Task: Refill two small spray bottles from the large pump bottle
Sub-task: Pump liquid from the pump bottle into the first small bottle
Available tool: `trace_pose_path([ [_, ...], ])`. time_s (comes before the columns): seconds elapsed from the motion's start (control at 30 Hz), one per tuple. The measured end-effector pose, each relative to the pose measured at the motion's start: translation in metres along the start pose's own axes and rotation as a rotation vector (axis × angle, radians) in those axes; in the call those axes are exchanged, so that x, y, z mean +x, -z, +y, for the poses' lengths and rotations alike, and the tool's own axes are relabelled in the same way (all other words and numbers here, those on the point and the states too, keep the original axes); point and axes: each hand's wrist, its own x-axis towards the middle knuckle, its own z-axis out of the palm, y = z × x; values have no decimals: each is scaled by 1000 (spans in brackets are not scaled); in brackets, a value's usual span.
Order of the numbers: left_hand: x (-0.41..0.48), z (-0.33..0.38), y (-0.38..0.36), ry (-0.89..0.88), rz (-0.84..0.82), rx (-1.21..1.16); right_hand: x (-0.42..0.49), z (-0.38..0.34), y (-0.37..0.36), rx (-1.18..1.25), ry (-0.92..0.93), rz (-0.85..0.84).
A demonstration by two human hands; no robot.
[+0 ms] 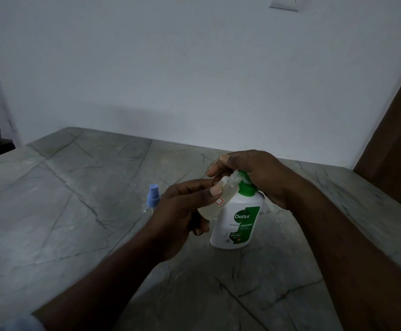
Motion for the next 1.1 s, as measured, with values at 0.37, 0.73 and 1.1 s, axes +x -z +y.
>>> trace_pose_path([
  [0.37, 0, 1, 2, -7, 8, 22, -5, -7, 0, 38, 22, 41],
  [0.73, 0, 0, 1, -24, -15, 23, -1, -1, 2, 93, 43, -15],
  [1.1, -2, 1, 2, -42, 13, 62, -4, -5, 1, 70, 58, 30],
])
